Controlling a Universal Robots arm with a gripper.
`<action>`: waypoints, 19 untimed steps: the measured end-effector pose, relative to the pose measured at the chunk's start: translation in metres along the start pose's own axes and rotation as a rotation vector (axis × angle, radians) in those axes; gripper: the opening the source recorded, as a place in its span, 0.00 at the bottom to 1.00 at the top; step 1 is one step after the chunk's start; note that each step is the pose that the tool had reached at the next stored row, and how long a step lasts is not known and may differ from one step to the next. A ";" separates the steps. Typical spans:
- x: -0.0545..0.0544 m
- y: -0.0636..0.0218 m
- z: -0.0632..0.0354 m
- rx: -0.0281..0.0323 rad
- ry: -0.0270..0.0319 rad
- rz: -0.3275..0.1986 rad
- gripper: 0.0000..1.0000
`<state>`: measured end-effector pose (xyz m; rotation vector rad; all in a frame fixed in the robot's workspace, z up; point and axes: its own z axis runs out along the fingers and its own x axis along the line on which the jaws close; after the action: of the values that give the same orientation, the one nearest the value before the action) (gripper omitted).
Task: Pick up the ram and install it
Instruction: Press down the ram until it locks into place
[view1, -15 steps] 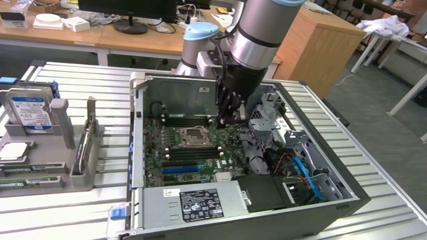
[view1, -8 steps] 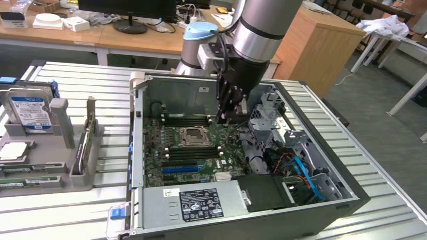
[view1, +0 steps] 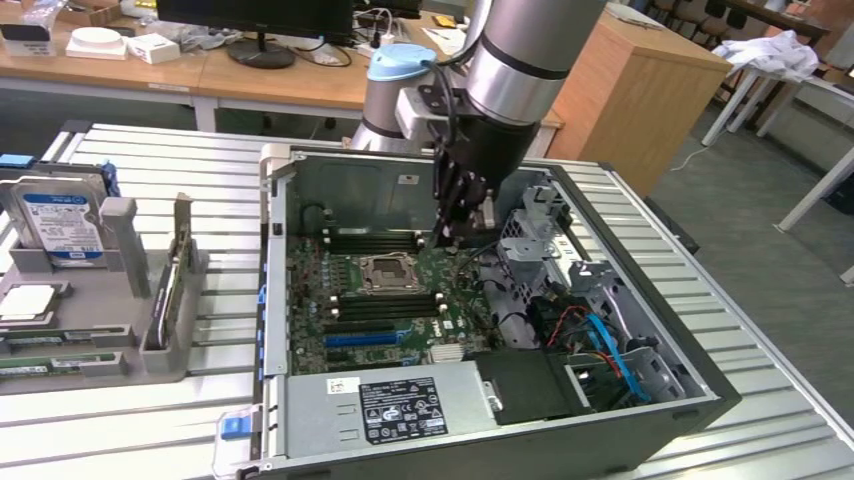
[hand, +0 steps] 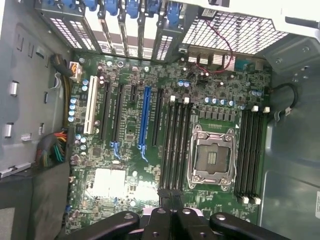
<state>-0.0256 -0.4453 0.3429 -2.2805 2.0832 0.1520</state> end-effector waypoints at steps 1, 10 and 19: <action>0.000 0.0000 0.0011 0.0002 -0.0023 0.000 0.10; 0.002 -0.0005 0.0172 0.0015 -0.0166 -0.001 0.10; 0.003 -0.0008 0.0257 0.0030 -0.0347 -0.002 0.10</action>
<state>-0.0255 -0.4454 0.3170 -2.2613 2.0633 0.1868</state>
